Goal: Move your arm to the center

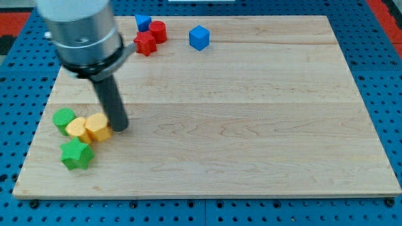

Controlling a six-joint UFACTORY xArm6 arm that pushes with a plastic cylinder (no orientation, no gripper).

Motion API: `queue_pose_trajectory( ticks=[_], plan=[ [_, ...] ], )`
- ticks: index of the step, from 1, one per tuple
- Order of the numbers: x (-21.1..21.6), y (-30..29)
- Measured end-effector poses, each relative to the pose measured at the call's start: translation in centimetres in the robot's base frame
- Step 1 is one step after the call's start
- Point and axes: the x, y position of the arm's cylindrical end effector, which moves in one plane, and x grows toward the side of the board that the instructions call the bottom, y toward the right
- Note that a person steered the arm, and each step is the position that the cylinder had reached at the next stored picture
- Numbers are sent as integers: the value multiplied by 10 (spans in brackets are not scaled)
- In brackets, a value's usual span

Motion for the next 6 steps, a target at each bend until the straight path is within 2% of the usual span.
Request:
queue_pose_trajectory(
  ticks=[3, 6],
  plan=[
    [-9, 5],
    [-67, -28]
  ],
)
